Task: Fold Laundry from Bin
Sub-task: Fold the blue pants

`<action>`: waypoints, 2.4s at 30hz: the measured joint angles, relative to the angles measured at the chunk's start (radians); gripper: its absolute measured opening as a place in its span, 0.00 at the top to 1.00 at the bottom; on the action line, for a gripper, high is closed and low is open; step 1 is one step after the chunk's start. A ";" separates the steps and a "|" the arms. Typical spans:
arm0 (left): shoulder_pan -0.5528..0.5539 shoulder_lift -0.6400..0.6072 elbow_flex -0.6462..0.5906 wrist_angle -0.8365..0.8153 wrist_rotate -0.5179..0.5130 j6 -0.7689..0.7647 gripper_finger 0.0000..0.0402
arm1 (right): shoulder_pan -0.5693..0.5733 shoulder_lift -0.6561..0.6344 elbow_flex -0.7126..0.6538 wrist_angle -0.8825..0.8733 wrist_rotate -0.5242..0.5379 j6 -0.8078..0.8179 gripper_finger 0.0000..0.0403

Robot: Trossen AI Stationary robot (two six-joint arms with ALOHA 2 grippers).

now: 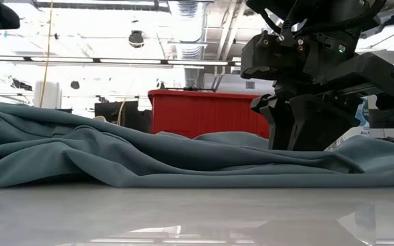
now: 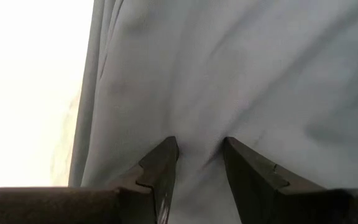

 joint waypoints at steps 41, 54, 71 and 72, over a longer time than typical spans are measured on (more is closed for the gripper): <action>0.009 -0.022 -0.085 0.083 -0.021 0.023 0.71 | 0.011 0.000 0.000 -0.002 -0.005 0.019 0.59; 0.015 -0.022 -0.141 0.112 0.002 0.056 0.71 | 0.009 0.000 0.000 -0.003 -0.005 0.012 0.59; 0.023 -0.021 -0.210 0.186 0.081 0.082 0.91 | 0.009 0.000 0.000 -0.003 -0.005 0.000 0.59; 0.023 -0.021 -0.211 0.188 0.092 0.079 0.94 | 0.010 0.000 0.000 -0.003 -0.005 0.000 0.59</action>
